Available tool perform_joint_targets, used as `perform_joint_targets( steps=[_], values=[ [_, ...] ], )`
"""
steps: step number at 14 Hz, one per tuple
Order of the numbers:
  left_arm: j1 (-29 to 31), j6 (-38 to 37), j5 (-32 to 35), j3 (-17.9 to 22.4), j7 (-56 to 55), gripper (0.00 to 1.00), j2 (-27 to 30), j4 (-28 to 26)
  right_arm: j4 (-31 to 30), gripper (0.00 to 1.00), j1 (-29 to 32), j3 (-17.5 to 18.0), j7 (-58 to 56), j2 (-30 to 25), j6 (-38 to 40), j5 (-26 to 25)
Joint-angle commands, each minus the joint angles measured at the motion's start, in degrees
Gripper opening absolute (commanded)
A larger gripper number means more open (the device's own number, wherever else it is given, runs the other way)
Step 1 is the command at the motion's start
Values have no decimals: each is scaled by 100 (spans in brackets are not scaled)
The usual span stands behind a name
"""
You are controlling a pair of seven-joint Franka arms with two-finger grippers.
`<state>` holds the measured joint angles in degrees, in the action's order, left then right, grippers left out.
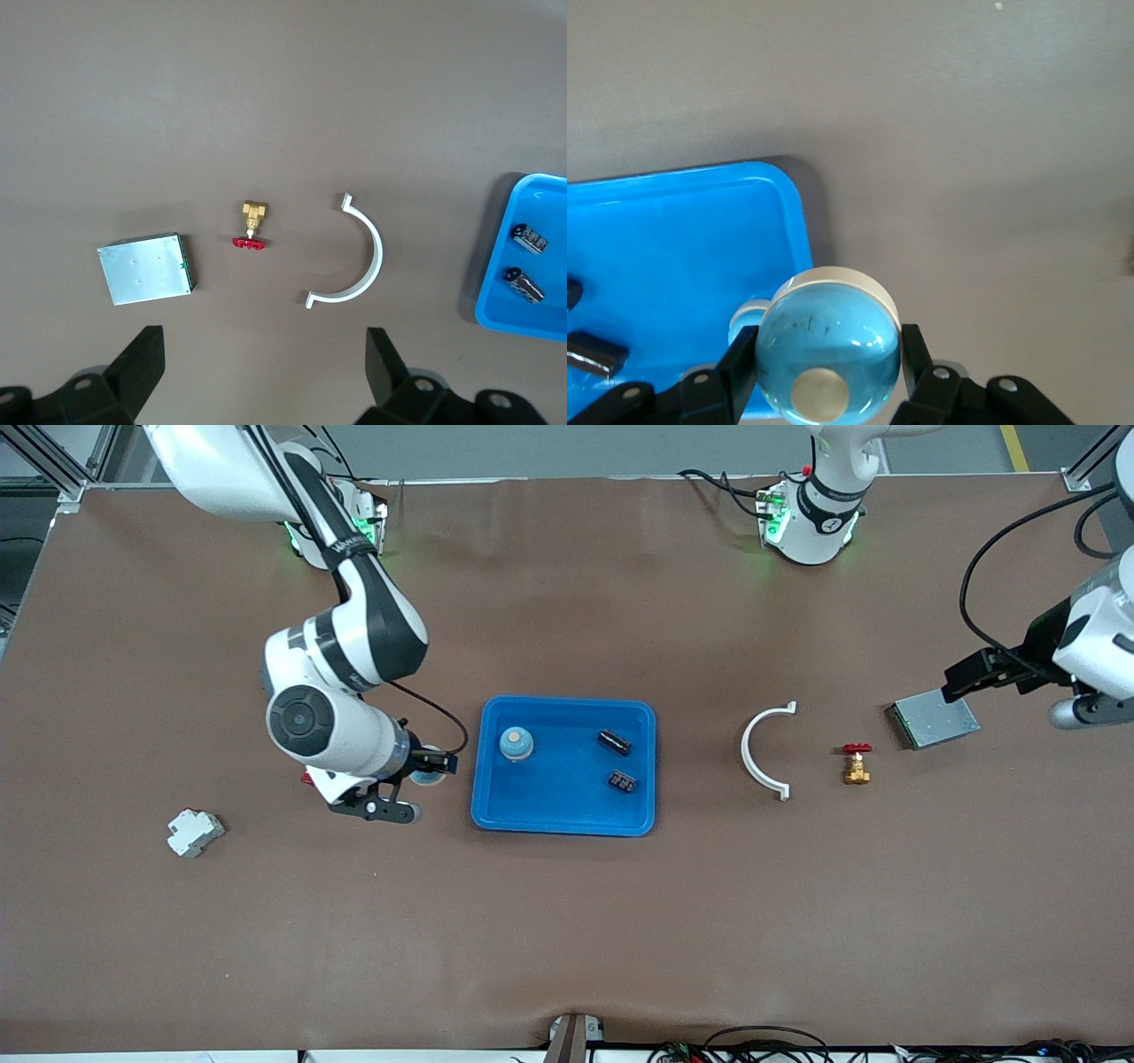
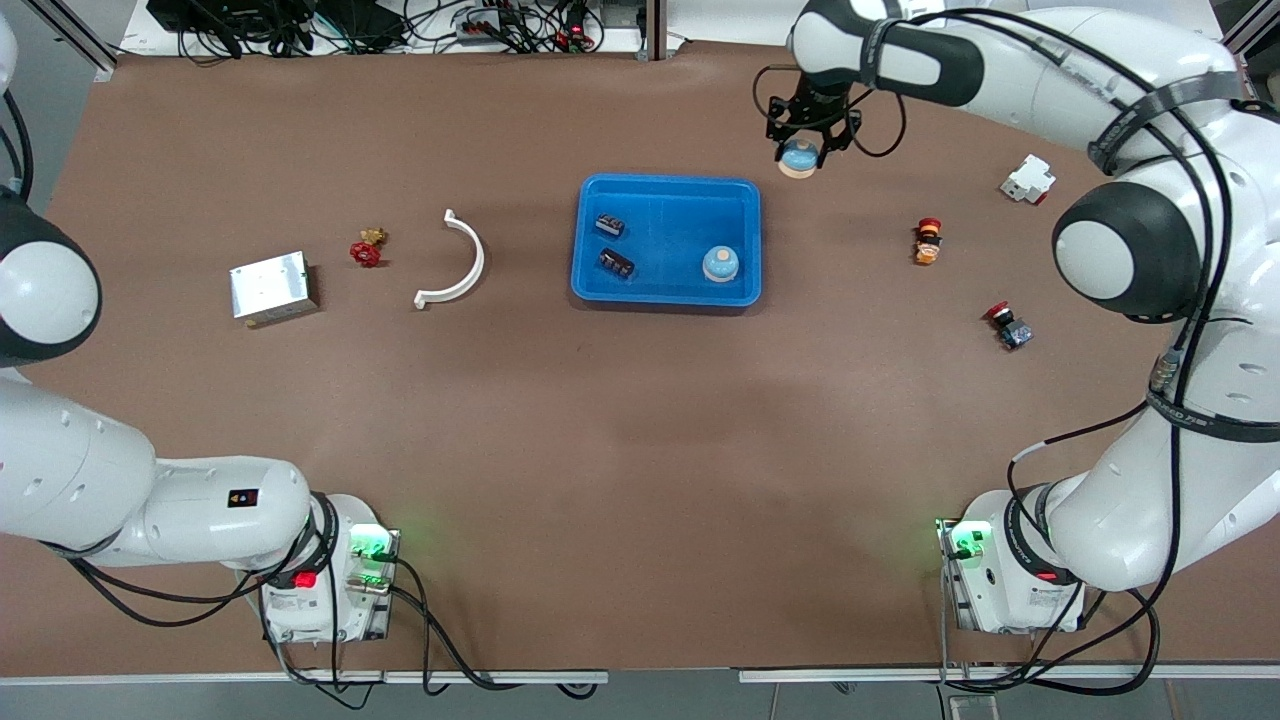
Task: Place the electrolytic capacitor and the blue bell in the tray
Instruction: 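Lift the second blue bell and carry it to the tray with the right gripper, then lower the bell into the tray and open the right gripper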
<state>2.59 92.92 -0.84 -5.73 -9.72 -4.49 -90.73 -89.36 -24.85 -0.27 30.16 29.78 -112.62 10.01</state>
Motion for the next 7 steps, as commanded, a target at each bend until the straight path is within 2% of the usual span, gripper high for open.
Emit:
perform_joint_targets(
  steps=[1, 4, 7],
  values=[
    [-21, -194, -39, -16, -74, 100, 27, 143, 374, 17, -178, -61, 148, 352, -119, 89],
    [-13, -571, 119, -16, -4, 100, -174, 660, 541, 17, -432, -61, 437, 642, -365, 81],
    [180, -608, 119, 19, -12, 100, -166, 671, 709, 17, -600, -61, 631, 880, -506, 81]
  ],
)
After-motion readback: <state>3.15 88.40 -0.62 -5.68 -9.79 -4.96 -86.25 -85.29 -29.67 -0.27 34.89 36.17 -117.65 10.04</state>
